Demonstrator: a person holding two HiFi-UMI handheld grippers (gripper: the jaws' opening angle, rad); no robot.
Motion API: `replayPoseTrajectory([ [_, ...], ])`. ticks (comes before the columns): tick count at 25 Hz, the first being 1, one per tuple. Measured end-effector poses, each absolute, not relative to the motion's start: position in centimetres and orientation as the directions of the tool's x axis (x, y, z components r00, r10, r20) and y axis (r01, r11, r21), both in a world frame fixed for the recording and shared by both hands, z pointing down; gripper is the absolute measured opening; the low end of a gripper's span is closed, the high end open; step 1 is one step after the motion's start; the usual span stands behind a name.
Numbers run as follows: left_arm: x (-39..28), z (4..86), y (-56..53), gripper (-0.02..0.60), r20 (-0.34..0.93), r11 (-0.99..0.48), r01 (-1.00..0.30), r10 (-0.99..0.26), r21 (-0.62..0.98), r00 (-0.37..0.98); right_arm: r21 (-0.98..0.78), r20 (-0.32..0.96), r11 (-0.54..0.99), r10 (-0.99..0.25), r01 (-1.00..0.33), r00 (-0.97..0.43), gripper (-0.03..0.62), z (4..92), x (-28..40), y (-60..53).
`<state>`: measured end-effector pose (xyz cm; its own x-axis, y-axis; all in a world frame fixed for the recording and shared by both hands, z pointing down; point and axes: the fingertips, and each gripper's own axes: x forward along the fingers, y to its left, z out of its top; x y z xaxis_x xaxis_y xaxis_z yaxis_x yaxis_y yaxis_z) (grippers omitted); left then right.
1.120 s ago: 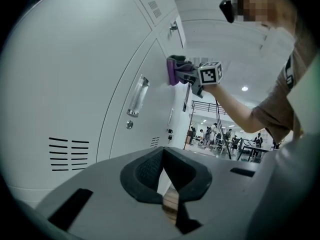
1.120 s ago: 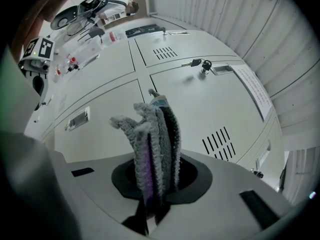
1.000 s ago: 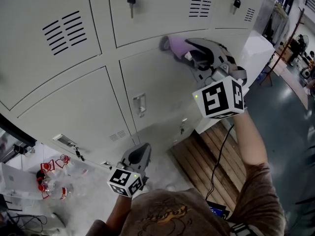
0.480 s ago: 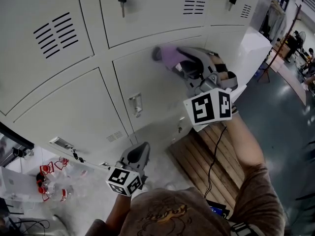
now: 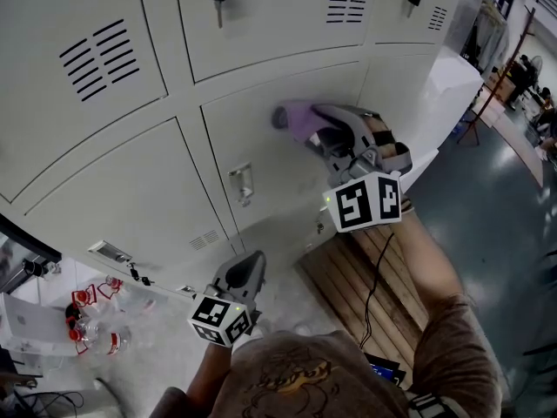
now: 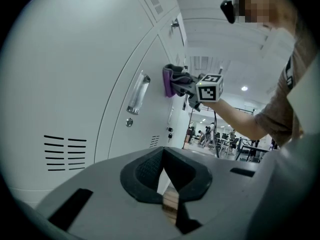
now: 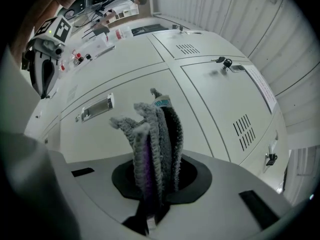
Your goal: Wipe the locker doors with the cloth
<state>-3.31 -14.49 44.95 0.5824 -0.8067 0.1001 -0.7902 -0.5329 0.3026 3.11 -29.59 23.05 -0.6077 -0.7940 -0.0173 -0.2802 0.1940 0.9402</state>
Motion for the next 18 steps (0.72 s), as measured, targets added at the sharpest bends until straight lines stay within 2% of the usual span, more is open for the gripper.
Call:
replayPoseTrajectory([
  [18,-3.2,45.1,-14.3,0.003,0.105,-0.53,-0.791,-0.807,0.305,0.581,0.938,0.096,0.276,-0.79,-0.211,-0.605,0.052,31.9,2.8,-29.5],
])
